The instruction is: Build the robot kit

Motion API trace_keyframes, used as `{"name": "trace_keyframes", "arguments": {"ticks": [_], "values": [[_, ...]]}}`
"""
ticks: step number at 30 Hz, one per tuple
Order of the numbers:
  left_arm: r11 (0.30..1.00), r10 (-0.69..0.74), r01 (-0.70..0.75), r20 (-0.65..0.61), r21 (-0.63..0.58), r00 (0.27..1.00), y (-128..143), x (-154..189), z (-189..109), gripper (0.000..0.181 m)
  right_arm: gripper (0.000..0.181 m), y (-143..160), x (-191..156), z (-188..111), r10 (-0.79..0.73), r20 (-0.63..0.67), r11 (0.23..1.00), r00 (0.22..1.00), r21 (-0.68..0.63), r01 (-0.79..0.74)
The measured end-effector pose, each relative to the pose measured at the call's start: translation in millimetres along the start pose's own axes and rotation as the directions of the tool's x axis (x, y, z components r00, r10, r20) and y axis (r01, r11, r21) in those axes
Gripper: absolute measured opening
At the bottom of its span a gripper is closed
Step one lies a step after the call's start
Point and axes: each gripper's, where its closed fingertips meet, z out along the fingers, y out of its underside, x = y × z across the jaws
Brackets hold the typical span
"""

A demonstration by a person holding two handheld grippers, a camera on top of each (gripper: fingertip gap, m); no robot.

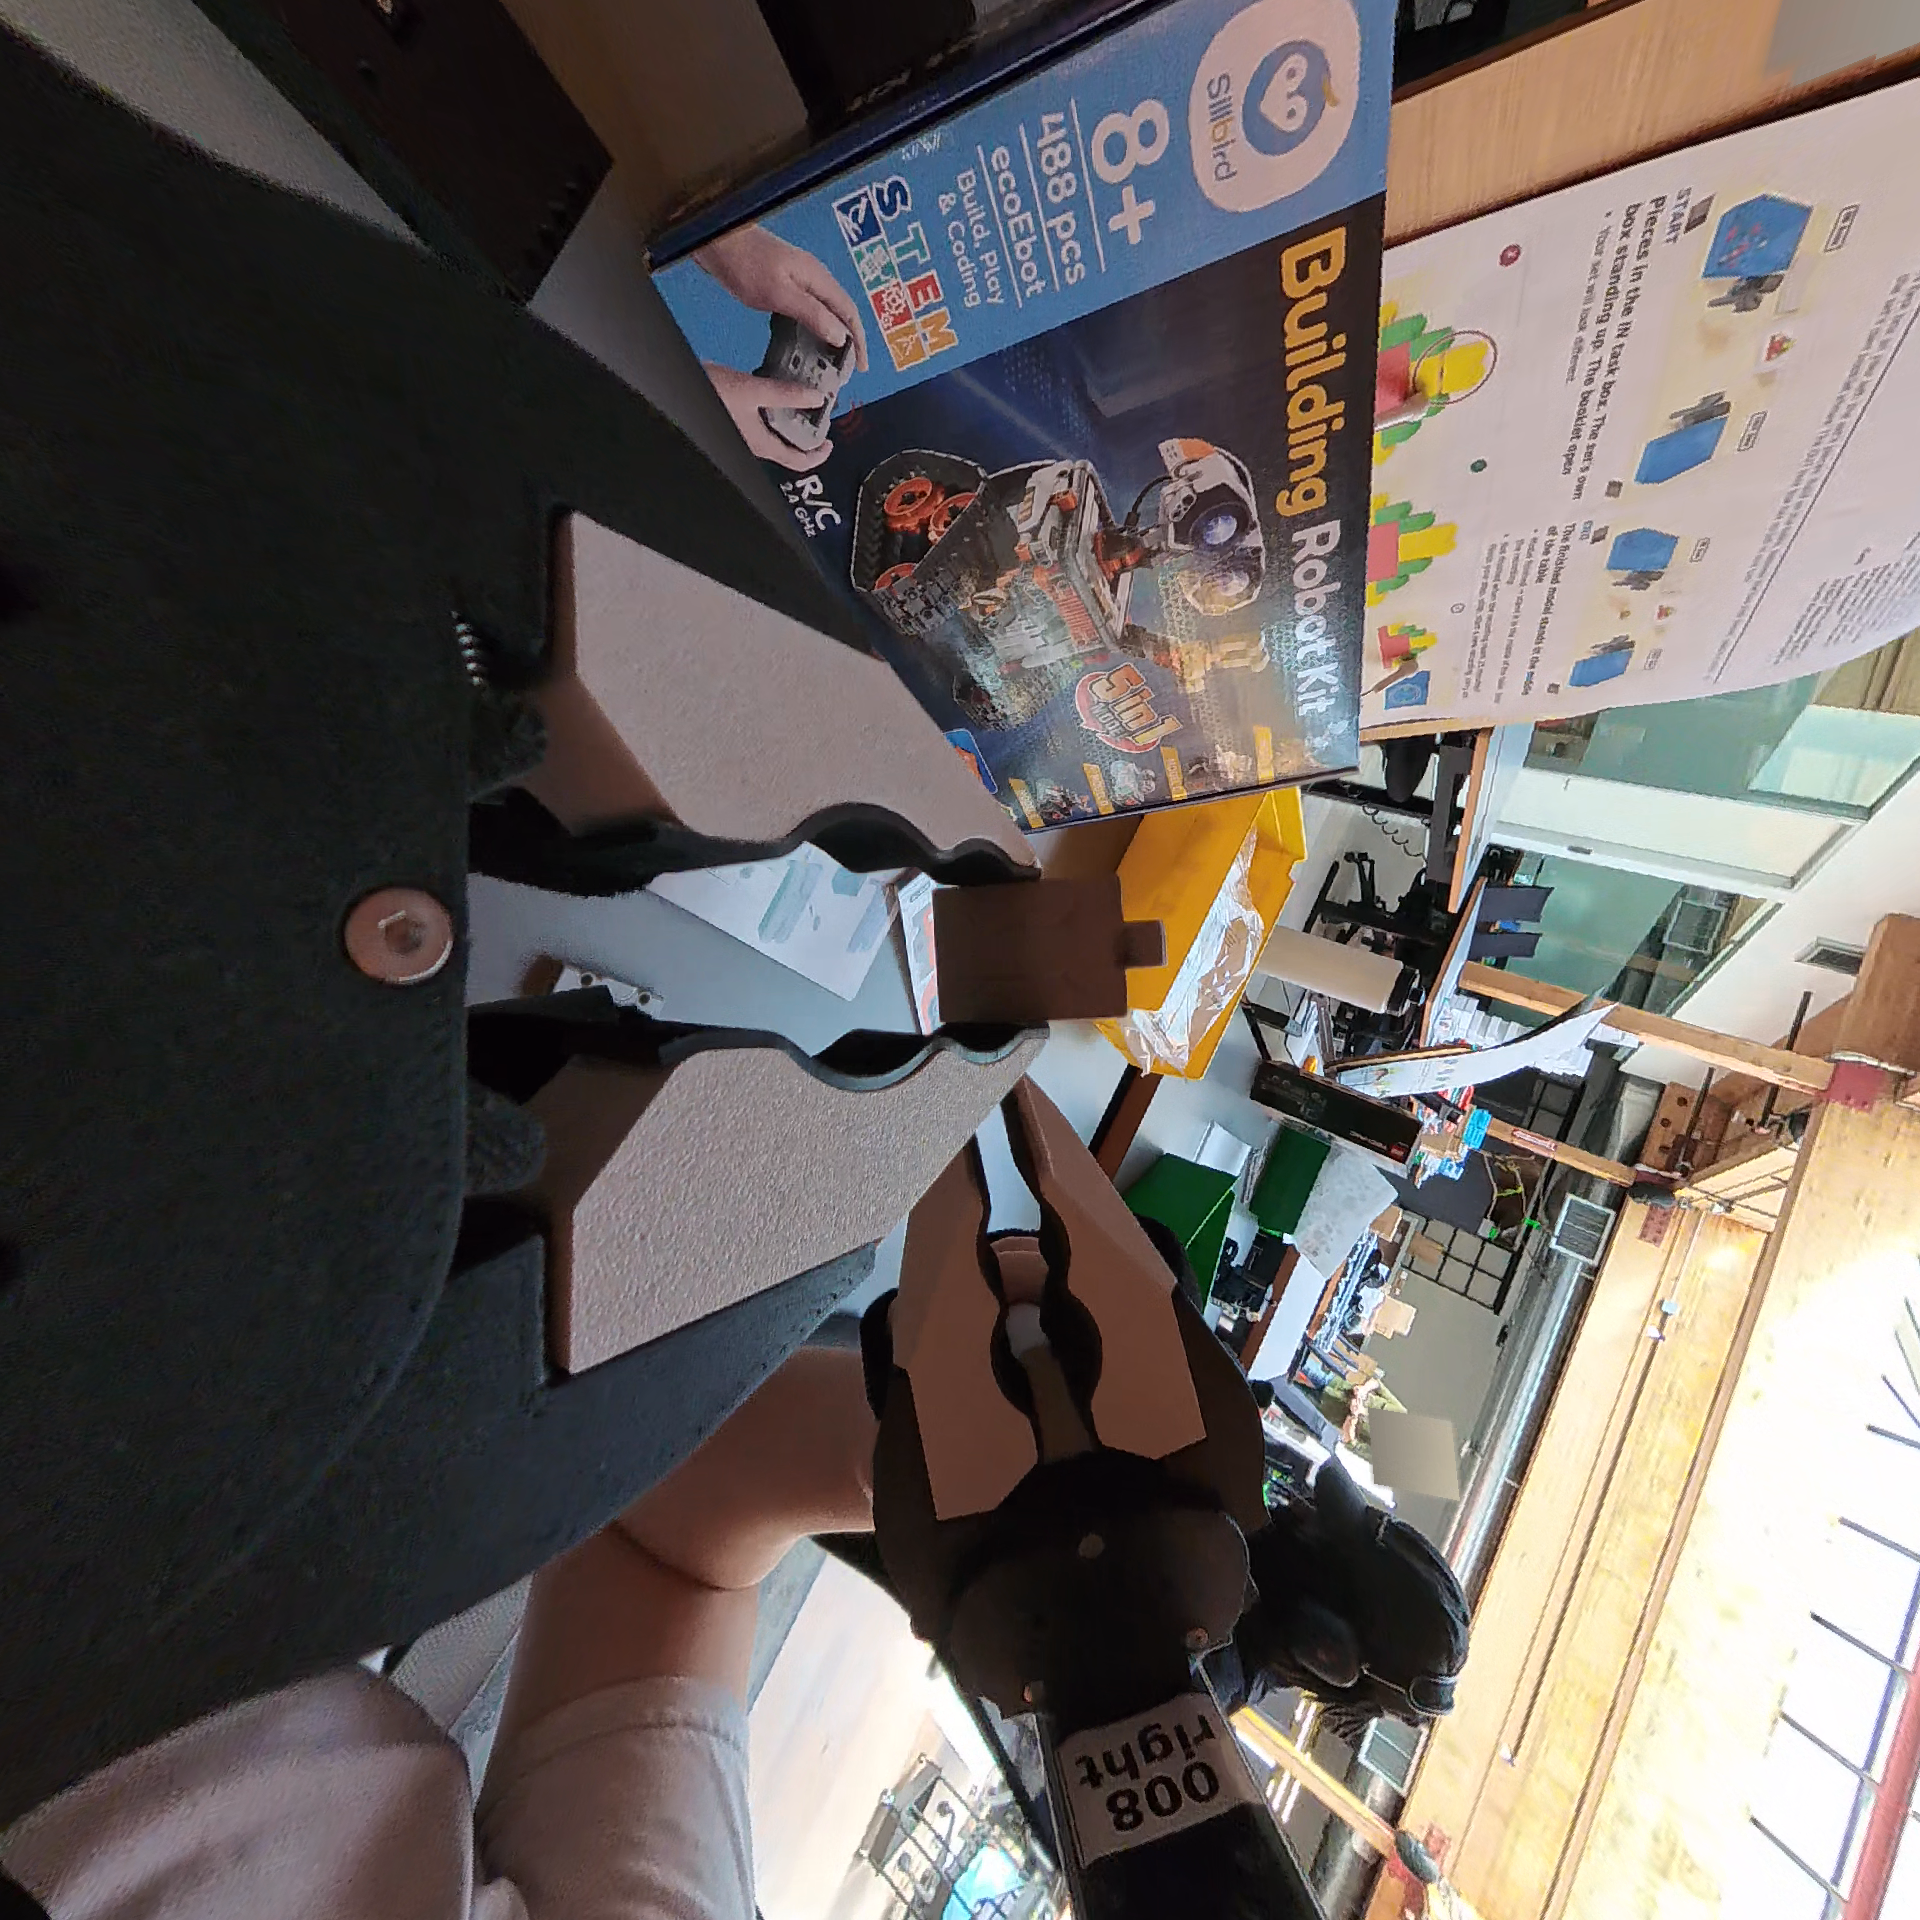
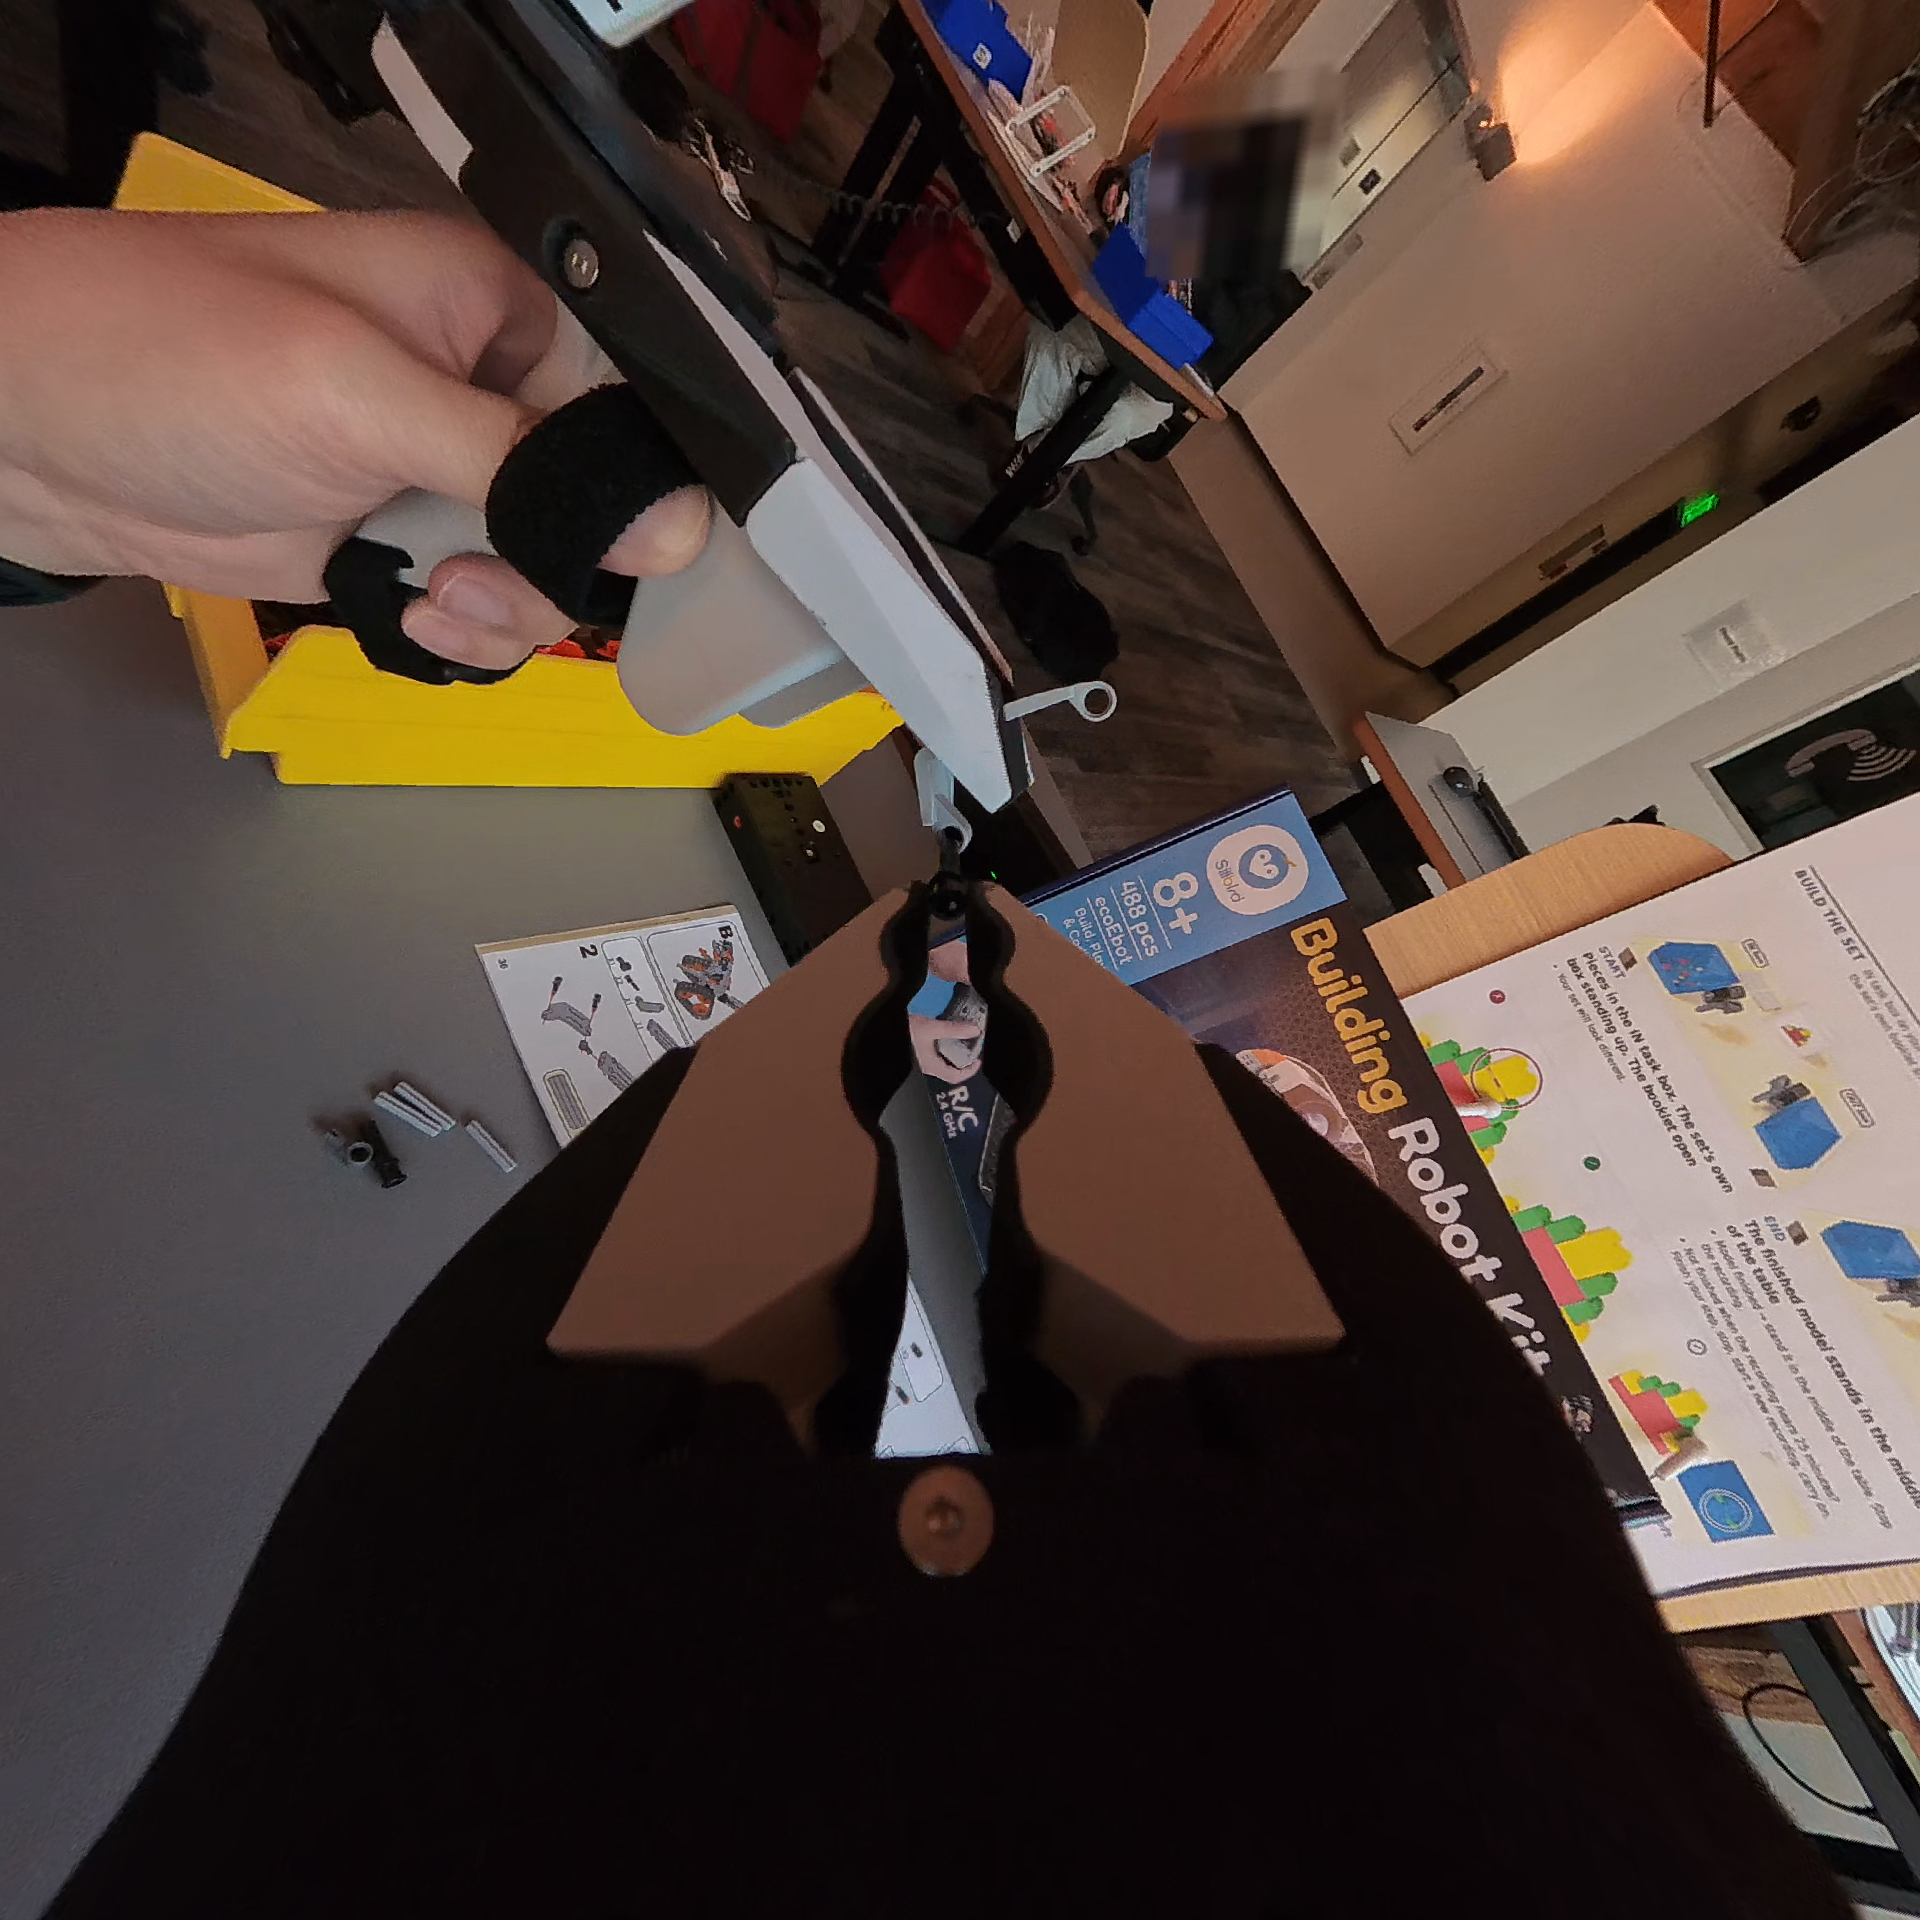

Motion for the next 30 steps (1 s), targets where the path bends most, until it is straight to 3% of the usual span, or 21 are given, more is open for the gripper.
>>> {"name": "trace_keyframes", "arguments": {"ticks": [6, 13, 20, 26, 30], "values": [[0.998, 0.064, -0.064, 0.055, 0.001, 0.996, 0, -1, 1, 0.024, 0.005, 0, 1, 3, 0.018, -0.008, 1.000, 1.000, 0.010, -0.018], [0.999, 0.043, -0.044, 0.044, 0.022, 0.998, -4, 0, -3, 0.024, 0.005, 3, 2, 5, 0.036, -0.016, 0.999, 0.999, 0.002, -0.036], [0.987, 0.162, -0.160, 0.148, -0.022, 0.976, 0, -5, -1, 0.024, 0.005, 1, -2, 10, 0.057, -0.015, 0.998, 0.998, 0.023, -0.057], [0.999, 0.032, -0.033, 0.094, 0.002, 0.995, 1, -9, -2, 0.024, 0.005, 1, -2, 12, -0.009, -0.056, 1.000, 0.998, 0.013, 0.009], [1.000, 0.021, -0.021, 0.120, -0.002, 0.993, 3, -13, -1, 0.024, 0.005, 8, 0, 17, -0.075, -0.086, 0.997, 0.993, -0.027, 0.072]]}}
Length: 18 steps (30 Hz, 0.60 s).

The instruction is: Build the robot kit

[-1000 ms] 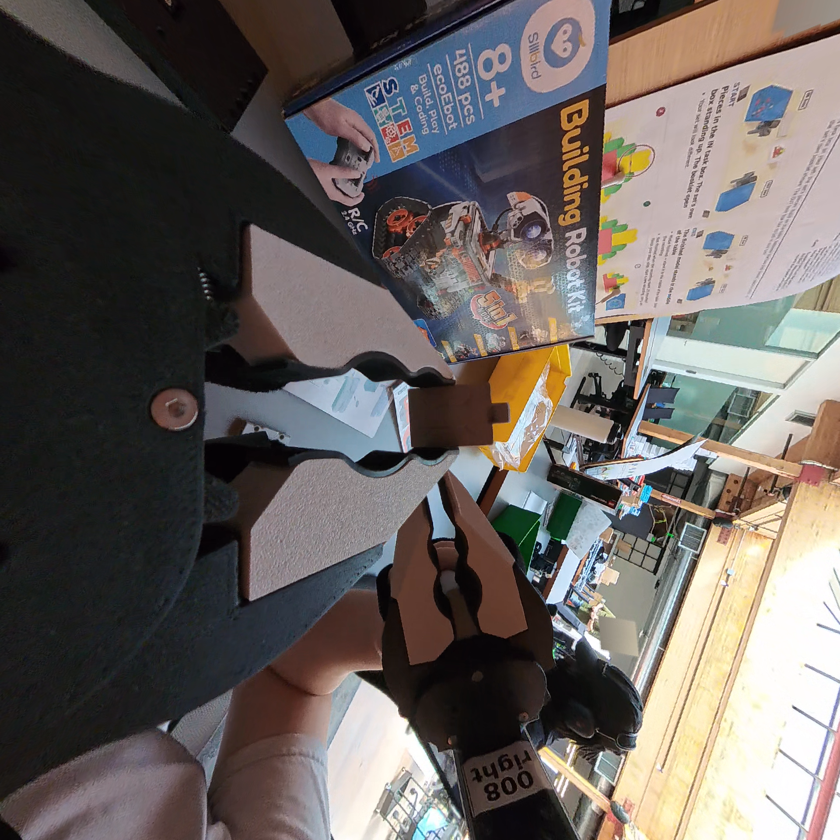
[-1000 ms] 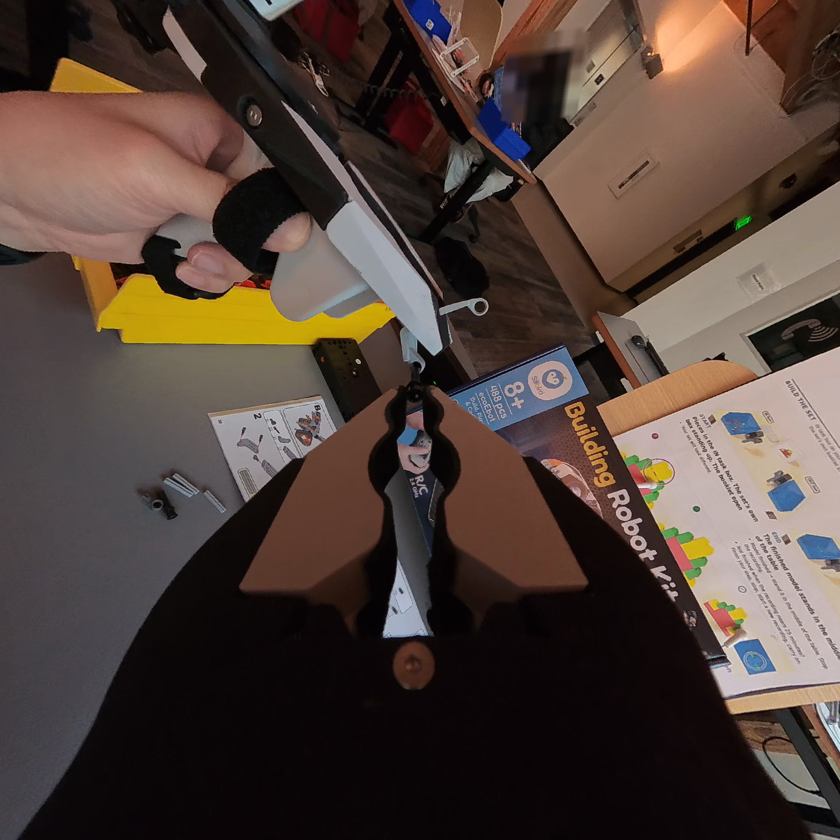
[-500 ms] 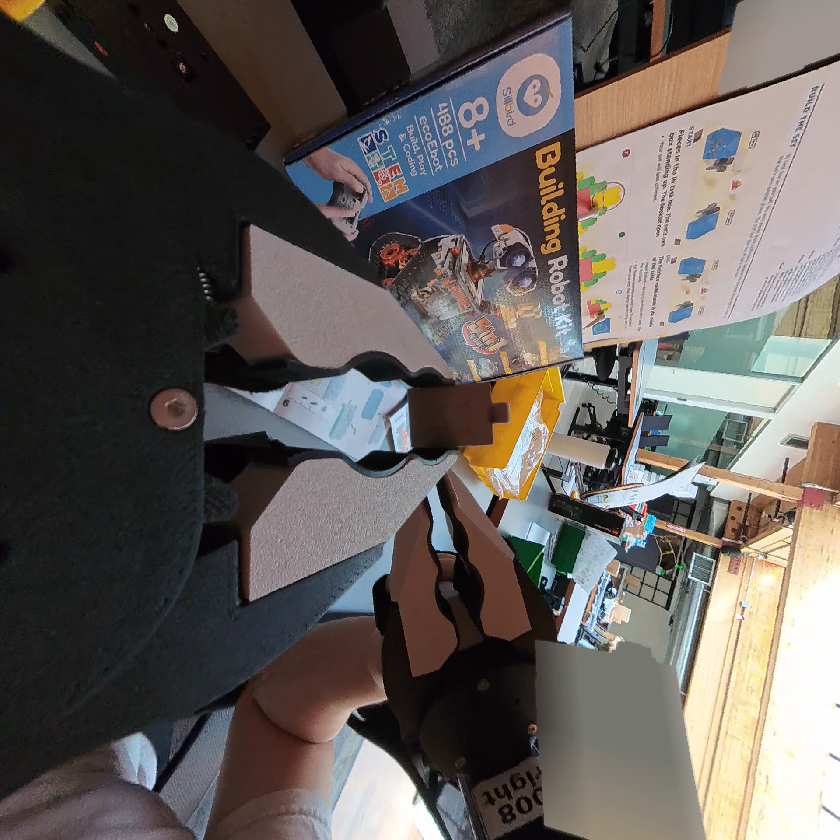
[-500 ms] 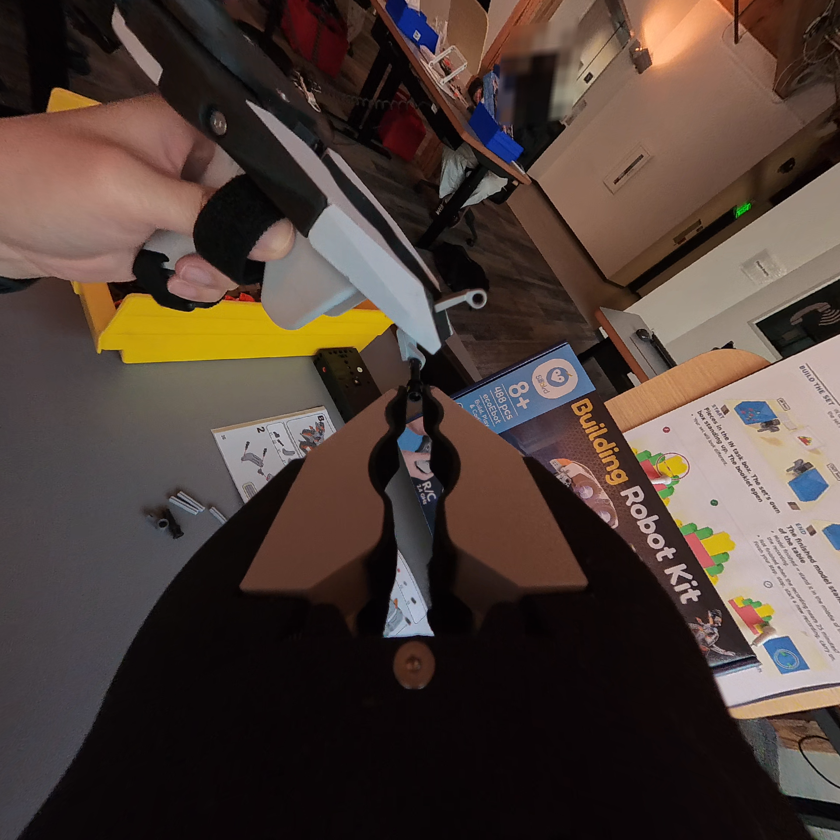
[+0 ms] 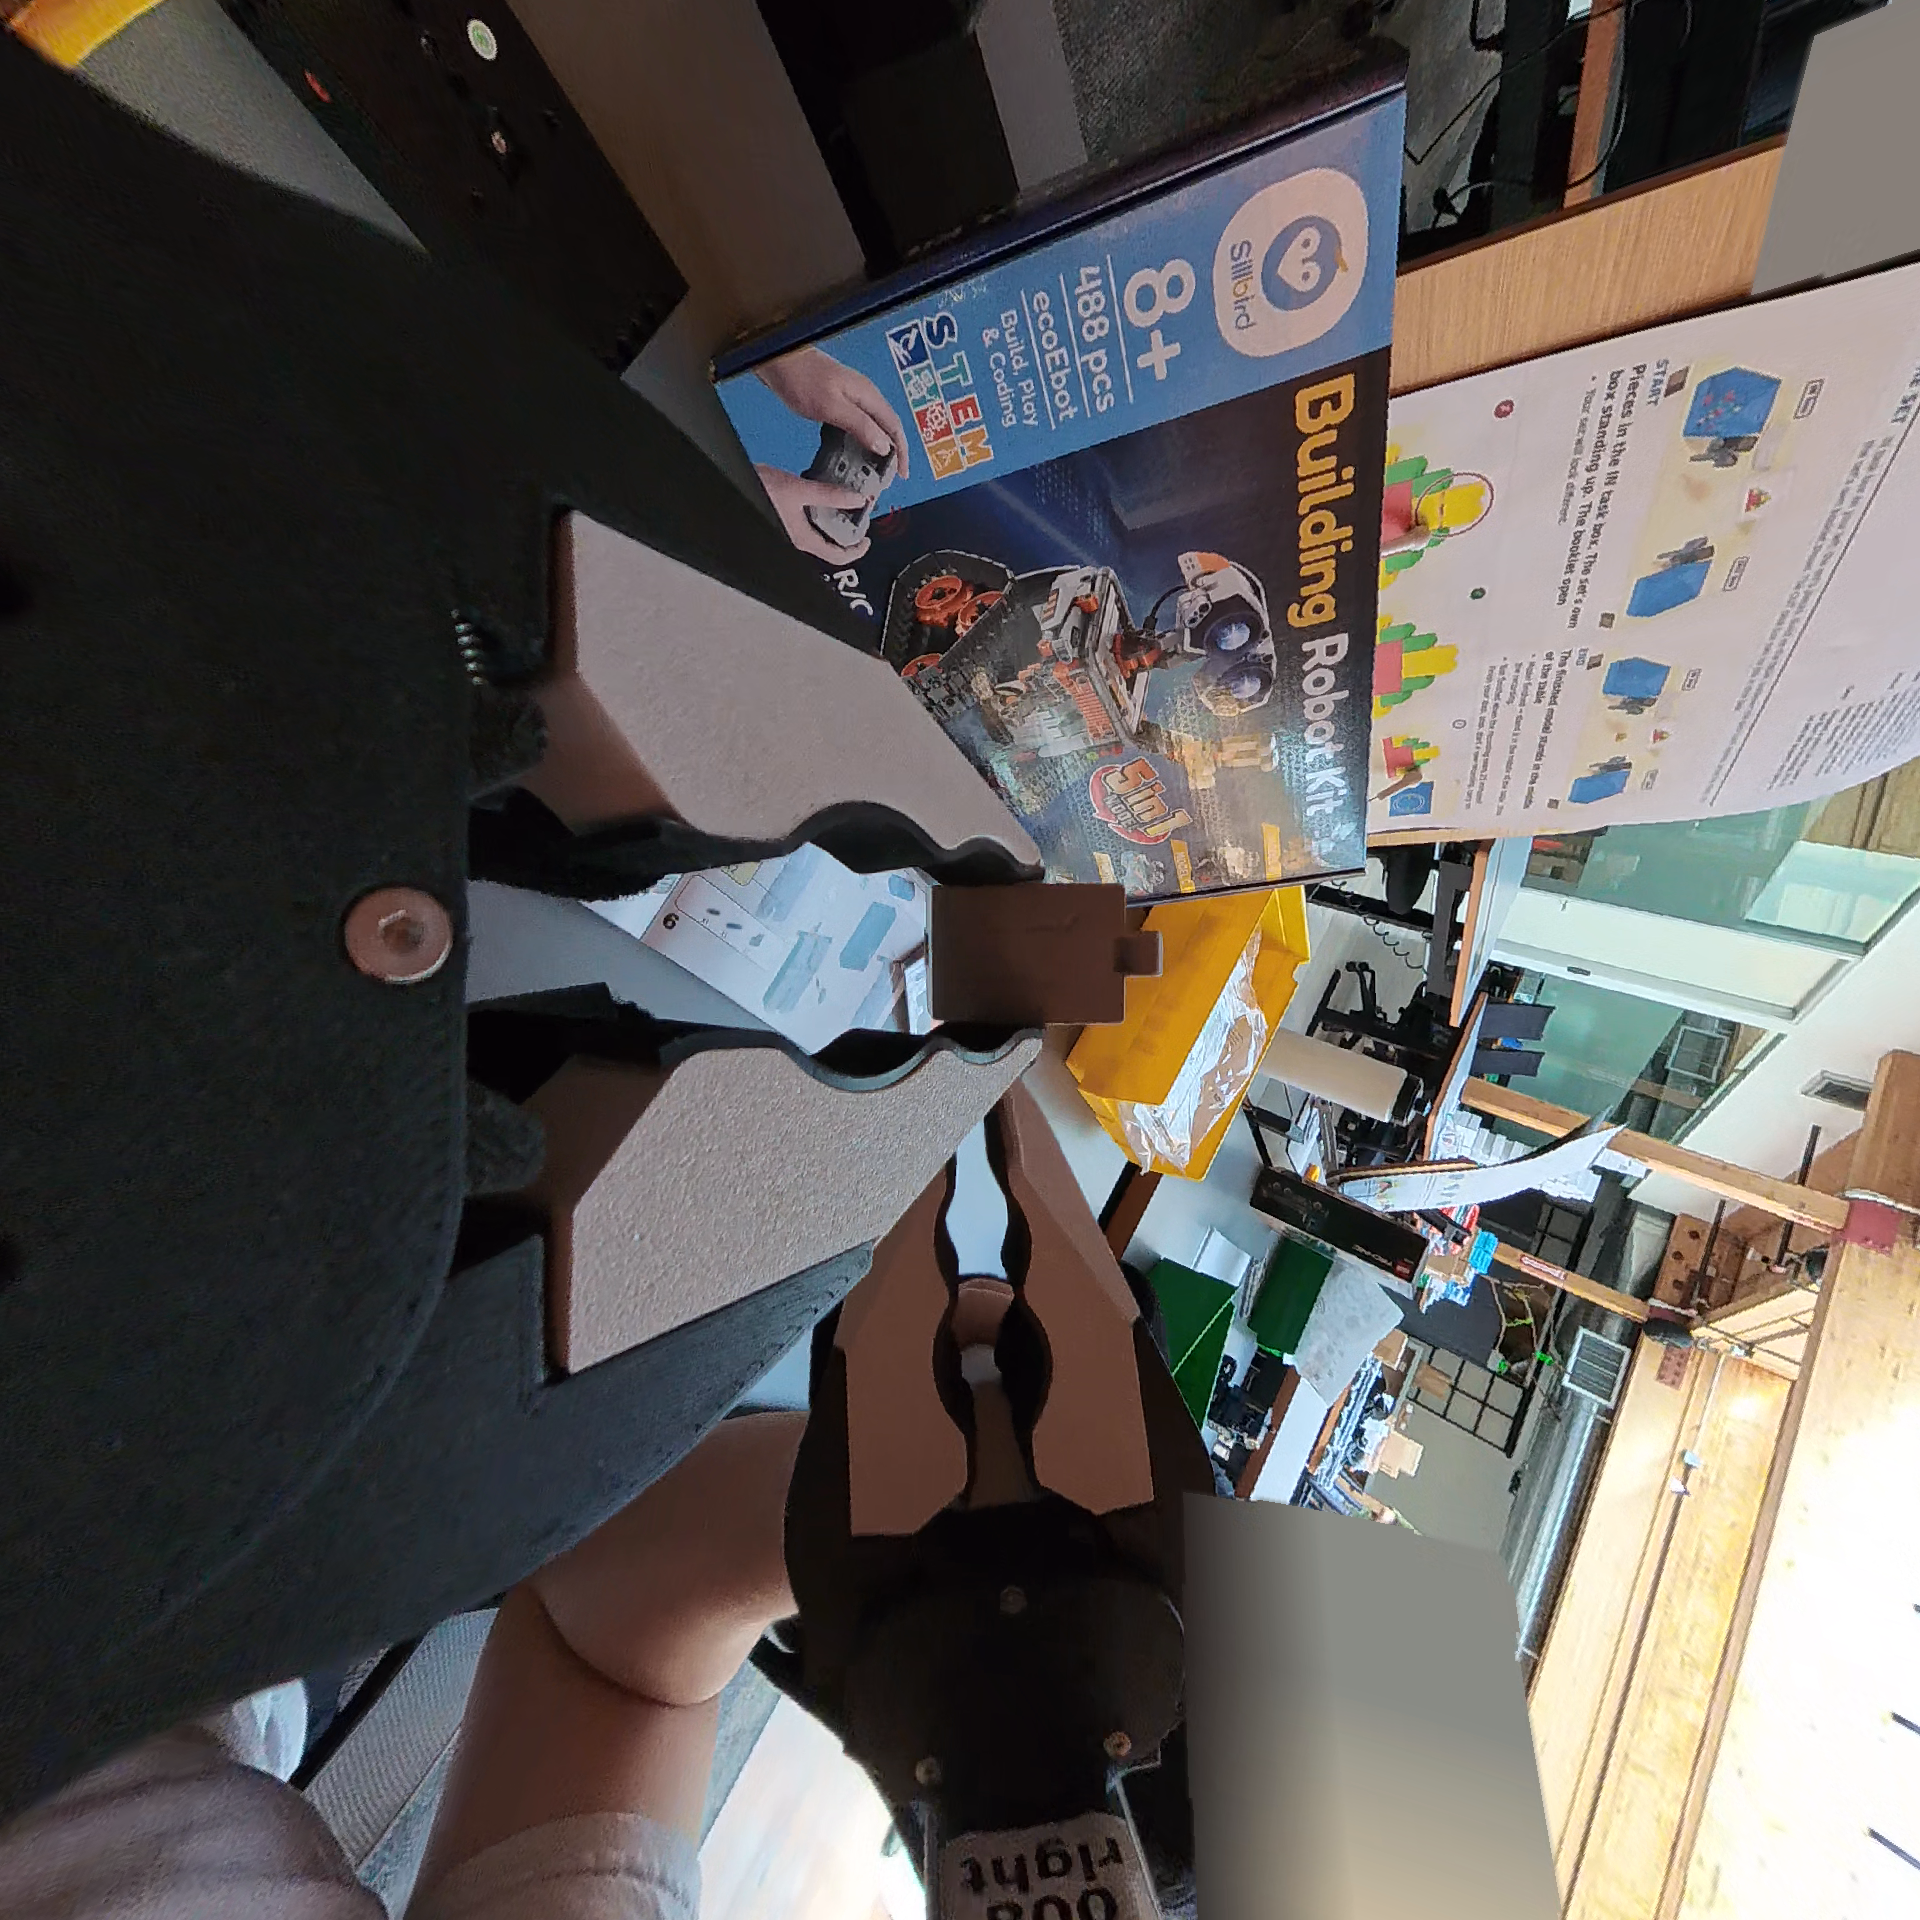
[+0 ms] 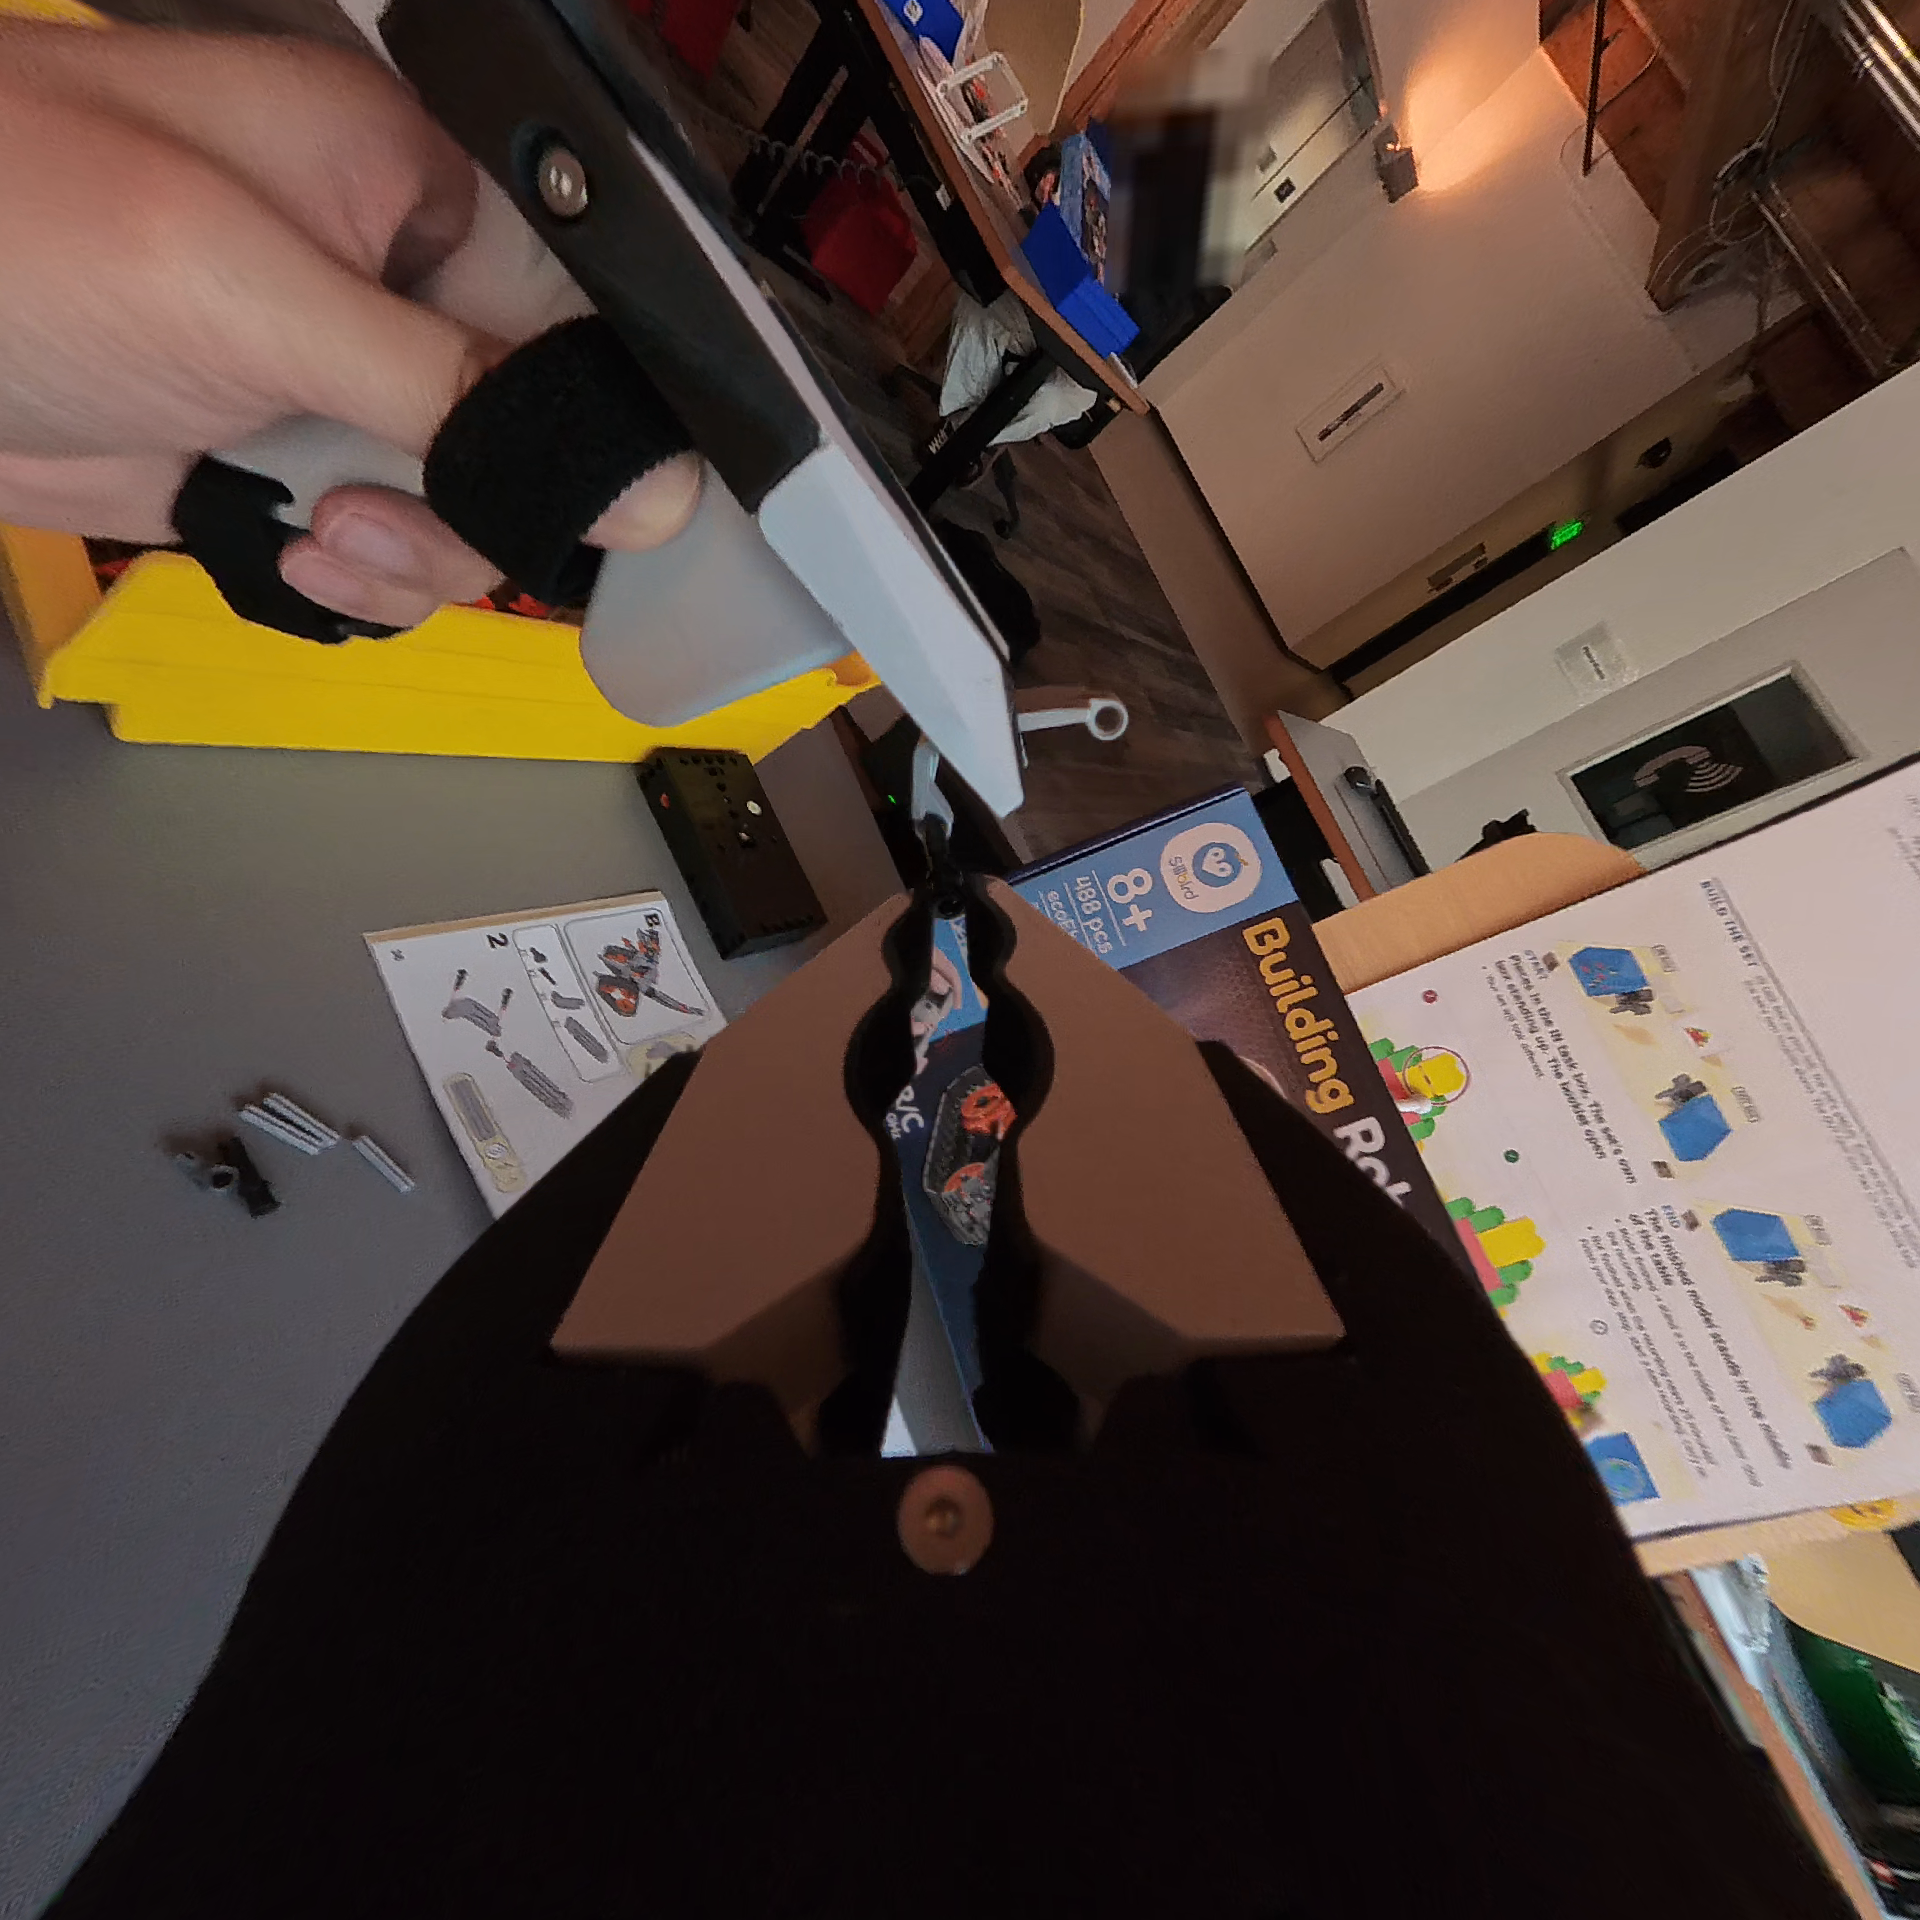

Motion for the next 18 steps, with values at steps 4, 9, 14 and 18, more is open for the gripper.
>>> {"name": "trace_keyframes", "arguments": {"ticks": [4, 9, 14, 18], "values": [[0.994, -0.105, 0.106, -0.143, 0.000, 0.984, -3, 23, 0, 0.024, 0.004, 2, -8, 8, -0.071, 0.006, 0.997, 0.997, 0.016, 0.071], [0.999, 0.006, -0.004, -0.048, 0.037, 0.999, -12, 16, -8, 0.024, 0.005, 3, -9, 7, 0.004, 0.059, 0.999, 0.998, 0.036, -0.007], [0.997, 0.043, -0.042, -0.016, 0.069, 0.999, -23, 9, -17, 0.024, 0.005, -2, -5, 2, 0.083, 0.104, 0.993, 0.991, 0.076, -0.091], [0.997, 0.046, -0.044, -0.030, 0.058, 0.998, -21, 14, -16, 0.024, 0.005, 0, -4, 1, 0.068, 0.094, 0.995, 0.993, 0.061, -0.073]]}}
